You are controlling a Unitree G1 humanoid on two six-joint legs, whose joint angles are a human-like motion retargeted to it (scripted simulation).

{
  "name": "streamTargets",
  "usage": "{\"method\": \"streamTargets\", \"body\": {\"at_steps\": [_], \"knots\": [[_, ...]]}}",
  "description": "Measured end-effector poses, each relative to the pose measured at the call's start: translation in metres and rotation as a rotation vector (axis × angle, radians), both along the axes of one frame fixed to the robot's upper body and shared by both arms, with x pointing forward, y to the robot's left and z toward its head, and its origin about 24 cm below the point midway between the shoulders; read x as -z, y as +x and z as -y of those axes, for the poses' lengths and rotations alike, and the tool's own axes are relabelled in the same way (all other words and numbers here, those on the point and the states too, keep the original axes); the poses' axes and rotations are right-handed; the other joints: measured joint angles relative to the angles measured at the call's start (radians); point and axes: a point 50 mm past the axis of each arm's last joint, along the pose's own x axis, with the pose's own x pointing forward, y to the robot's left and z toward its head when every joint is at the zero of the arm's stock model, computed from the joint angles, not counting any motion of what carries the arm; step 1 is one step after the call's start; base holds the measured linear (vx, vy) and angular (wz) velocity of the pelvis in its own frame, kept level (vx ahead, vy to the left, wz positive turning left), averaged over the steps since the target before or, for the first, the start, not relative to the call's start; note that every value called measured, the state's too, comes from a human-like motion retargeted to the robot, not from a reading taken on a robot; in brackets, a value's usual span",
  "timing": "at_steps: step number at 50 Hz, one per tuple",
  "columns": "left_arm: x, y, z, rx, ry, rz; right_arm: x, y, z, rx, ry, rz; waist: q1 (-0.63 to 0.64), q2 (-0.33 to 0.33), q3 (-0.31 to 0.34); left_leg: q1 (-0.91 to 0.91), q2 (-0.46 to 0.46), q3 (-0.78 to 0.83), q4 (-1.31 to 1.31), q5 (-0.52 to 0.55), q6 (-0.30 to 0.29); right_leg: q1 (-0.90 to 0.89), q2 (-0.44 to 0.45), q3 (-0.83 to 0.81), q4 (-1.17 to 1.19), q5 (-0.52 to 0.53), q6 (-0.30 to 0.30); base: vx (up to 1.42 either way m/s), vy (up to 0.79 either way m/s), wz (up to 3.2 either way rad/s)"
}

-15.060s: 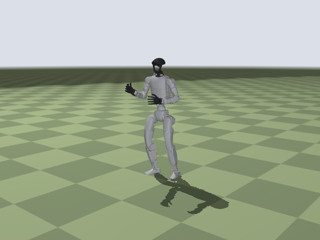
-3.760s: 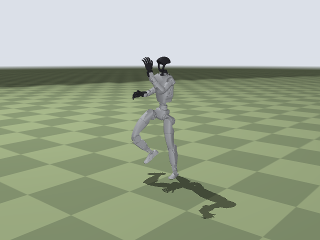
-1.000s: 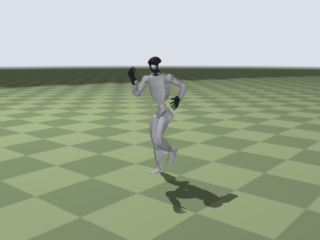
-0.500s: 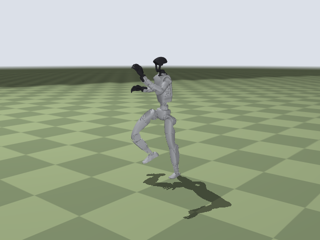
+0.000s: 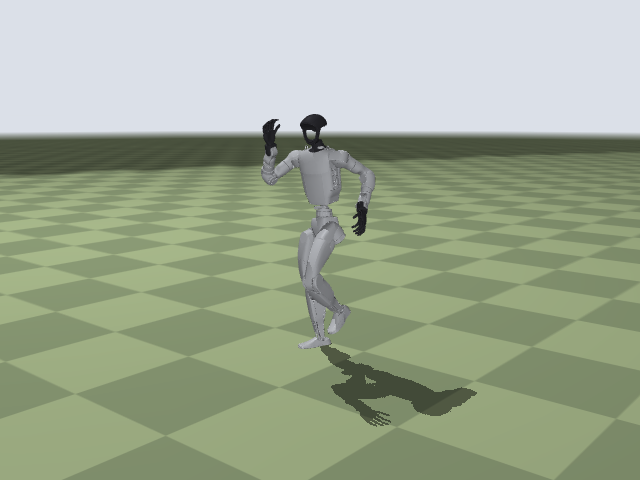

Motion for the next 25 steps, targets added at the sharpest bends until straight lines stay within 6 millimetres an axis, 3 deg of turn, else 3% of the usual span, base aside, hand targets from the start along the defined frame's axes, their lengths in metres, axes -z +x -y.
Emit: {"method": "streamTargets", "body": {"at_steps": [3, 5, 7, 10, 13, 15, 16, 18, 20, 23, 25], "knots": [[-0.008, -0.001, -0.002, -0.037, 0.013, 0.045, 0.006, 0.018, 0.0, 0.032, 0.043, -0.073, 0.056, -0.042, -0.012, -0.065, 0.051, 0.024, 0.126, -0.082, 0.011, -0.02, -0.024, 0.036, -0.021, 0.003, 0.007, 0.02, -0.03, -0.63], [-0.012, 0.014, -0.001, -0.038, 0.032, 0.104, 0.019, 0.034, 0.002, 0.054, 0.076, -0.153, 0.078, -0.06, -0.024, -0.069, 0.051, 0.026, 0.145, -0.088, 0.016, -0.034, -0.035, 0.058, -0.03, 0.006, 0.011, 0.01, 0.03, -0.47], [-0.02, 0.043, 0.006, -0.029, 0.051, 0.216, 0.043, 0.05, 0.004, 0.029, 0.124, -0.279, 0.076, -0.068, -0.04, -0.037, 0.011, 0.014, 0.099, -0.069, 0.007, -0.042, -0.039, 0.065, -0.035, 0.001, 0.015, 0.0, 0.06, -0.21], [-0.05, 0.101, 0.023, 0.001, 0.074, 0.468, 0.099, 0.074, 0.012, 0.04, 0.168, -0.523, 0.042, -0.063, -0.08, 0.058, -0.074, -0.015, -0.068, -0.017, -0.021, -0.051, -0.027, 0.057, -0.034, -0.018, 0.021, 0.02, 0.1, 0.03], [-0.115, 0.16, 0.048, 0.05, 0.08, 0.841, 0.175, 0.076, 0.023, 0.108, 0.151, -0.772, -0.021, -0.034, -0.125, 0.245, -0.146, -0.033, -0.422, 0.1, -0.054, -0.059, 0.009, 0.045, -0.003, -0.032, 0.031, 0.06, 0.14, 0.21], [-0.178, 0.186, 0.067, 0.084, 0.091, 1.143, 0.223, 0.061, 0.034, 0.168, 0.113, -0.91, -0.087, 0.001, -0.145, 0.421, -0.171, -0.027, -0.75, 0.136, -0.066, -0.064, 0.046, 0.023, 0.037, -0.038, 0.041, 0.07, 0.18, 0.62], [-0.212, 0.193, 0.077, 0.1, 0.107, 1.303, 0.243, 0.05, 0.042, 0.194, 0.096, -0.97, -0.136, 0.022, -0.152, 0.509, -0.176, -0.019, -0.909, 0.079, -0.066, -0.073, 0.063, -0.003, 0.069, -0.041, 0.051, 0.04, 0.22, 1.05], [-0.277, 0.192, 0.096, 0.134, 0.161, 1.607, 0.278, 0.024, 0.059, 0.222, 0.068, -1.098, -0.248, 0.066, -0.164, 0.659, -0.184, -0.021, -1.191, -0.039, -0.066, -0.109, 0.09, -0.063, 0.166, -0.032, 0.07, -0.01, 0.25, 1.37], [-0.331, 0.181, 0.116, 0.174, 0.266, 1.856, 0.303, -0.007, 0.079, 0.22, 0.051, -1.229, -0.365, 0.114, -0.158, 0.773, -0.177, -0.055, -1.426, -0.065, -0.054, -0.187, 0.101, -0.127, 0.357, 0.017, 0.085, -0.03, 0.23, 1.31], [-0.384, 0.16, 0.134, 0.256, 0.43, 2.087, 0.323, -0.048, 0.105, 0.236, 0.039, -1.391, -0.505, 0.166, -0.115, 0.874, -0.125, -0.089, -1.616, 0.002, -0.072, -0.392, 0.088, -0.154, 0.789, 0.105, 0.107, -0.01, 0.16, 0.78], [-0.405, 0.152, 0.141, 0.32, 0.513, 2.159, 0.33, -0.072, 0.118, 0.262, 0.044, -1.469, -0.574, 0.188, -0.082, 0.905, -0.085, -0.097, -1.663, 0.03, -0.106, -0.52, 0.078, -0.154, 1.044, 0.064, 0.095, 0.0, 0.12, 0.5]]}}
